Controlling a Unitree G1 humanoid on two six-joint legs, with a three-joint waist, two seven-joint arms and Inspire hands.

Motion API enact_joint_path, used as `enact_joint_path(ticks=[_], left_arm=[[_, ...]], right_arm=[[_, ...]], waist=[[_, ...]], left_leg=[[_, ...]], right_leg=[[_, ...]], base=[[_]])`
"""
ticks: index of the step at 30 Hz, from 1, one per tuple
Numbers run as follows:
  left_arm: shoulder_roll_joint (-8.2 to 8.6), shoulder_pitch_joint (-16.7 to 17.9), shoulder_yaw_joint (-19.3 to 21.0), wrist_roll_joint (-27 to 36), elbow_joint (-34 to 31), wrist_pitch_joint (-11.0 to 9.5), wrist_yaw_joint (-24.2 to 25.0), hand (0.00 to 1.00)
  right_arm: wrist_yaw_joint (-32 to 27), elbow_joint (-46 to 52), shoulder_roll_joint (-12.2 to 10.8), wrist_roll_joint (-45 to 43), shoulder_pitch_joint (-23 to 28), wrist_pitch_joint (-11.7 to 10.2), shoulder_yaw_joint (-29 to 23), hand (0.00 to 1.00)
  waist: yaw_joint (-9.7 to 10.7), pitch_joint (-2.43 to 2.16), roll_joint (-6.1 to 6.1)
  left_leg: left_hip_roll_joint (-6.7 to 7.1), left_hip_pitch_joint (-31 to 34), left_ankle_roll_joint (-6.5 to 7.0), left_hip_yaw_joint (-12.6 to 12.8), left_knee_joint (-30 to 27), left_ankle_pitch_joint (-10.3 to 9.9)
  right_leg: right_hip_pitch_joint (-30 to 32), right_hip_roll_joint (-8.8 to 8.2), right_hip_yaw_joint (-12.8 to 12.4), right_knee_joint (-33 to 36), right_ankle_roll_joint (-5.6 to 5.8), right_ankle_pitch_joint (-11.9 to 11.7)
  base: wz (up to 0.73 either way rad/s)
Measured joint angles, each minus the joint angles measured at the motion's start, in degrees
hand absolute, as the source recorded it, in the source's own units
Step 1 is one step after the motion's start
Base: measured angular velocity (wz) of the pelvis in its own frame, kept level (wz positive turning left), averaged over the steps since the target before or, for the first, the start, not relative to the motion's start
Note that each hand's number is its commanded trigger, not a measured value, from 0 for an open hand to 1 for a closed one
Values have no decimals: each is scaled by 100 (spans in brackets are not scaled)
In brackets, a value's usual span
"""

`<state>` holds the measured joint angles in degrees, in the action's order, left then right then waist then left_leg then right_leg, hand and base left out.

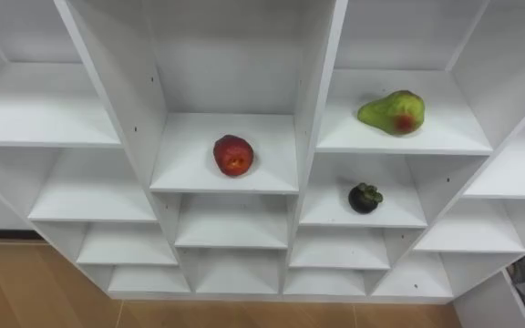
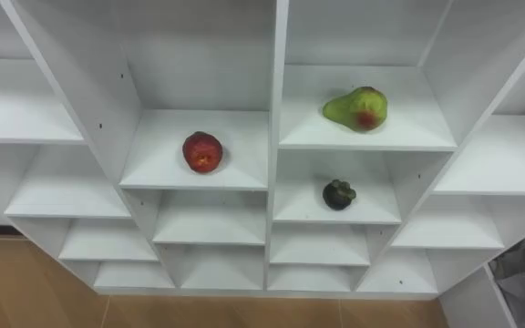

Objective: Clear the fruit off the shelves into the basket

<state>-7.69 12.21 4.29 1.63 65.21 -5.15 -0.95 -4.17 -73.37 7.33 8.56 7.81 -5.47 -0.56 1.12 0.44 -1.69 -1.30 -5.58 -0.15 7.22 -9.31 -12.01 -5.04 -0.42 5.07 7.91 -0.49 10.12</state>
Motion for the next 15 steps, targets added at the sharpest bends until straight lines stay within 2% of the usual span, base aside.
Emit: enact_joint_path(ticks=[15], left_arm=[[2,-6,-2,1,-2,0,1,100]], right_arm=[[-17,14,1,-3,1,-1,54,0]], waist=[[-4,-29,3]], left_leg=[[0,-4,0,3,-1,0]], right_leg=[[-5,-1,-3,23,0,-1]], base=[[0]])
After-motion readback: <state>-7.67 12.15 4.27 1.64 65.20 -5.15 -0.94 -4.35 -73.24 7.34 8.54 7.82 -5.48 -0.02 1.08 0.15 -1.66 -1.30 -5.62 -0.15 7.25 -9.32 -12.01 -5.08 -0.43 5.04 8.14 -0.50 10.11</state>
